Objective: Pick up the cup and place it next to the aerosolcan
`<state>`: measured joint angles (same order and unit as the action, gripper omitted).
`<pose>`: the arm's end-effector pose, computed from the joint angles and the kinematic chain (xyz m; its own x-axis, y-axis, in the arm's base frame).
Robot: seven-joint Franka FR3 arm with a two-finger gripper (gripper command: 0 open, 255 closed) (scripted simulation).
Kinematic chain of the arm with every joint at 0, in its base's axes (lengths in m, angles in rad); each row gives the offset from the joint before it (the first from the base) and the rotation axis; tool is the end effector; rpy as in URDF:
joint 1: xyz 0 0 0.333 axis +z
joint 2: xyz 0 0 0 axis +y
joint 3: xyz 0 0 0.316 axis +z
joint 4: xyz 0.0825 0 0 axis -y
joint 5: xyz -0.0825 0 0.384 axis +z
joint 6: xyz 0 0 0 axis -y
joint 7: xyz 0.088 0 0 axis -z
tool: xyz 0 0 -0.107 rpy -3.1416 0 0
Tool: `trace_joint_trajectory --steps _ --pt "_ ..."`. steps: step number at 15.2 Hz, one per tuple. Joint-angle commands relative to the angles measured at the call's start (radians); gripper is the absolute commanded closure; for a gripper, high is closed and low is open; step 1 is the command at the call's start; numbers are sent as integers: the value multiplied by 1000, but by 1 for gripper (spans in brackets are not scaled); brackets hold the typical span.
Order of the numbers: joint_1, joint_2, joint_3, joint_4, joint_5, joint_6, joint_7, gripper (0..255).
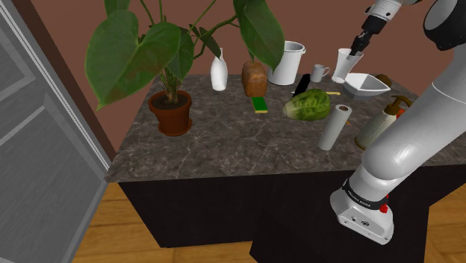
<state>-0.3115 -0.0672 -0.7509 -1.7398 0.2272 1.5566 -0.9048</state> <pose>0.2707 -0.4572 0.5745 0.9751 -0.1809 0.1286 -0.1411 -0.9524 -0.2702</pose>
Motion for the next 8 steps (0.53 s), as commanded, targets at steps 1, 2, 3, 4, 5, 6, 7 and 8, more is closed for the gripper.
trace_joint_trajectory --steps 1,2,3,4,5,6,7,8 --pt "0 -1 0 -29 0 29 -7 255" --pt "0 -2 0 -44 -1 42 -9 255" --pt "0 -3 1 -58 -2 55 -12 255" --pt "0 -4 1 -72 -2 68 -15 255" --pt "0 -4 1 -85 -2 81 -17 255" --pt "0 -4 1 -99 -2 94 -20 255" --pt "0 -4 1 -112 -1 107 -23 255" --pt "0 -3 1 -124 0 120 -27 255"
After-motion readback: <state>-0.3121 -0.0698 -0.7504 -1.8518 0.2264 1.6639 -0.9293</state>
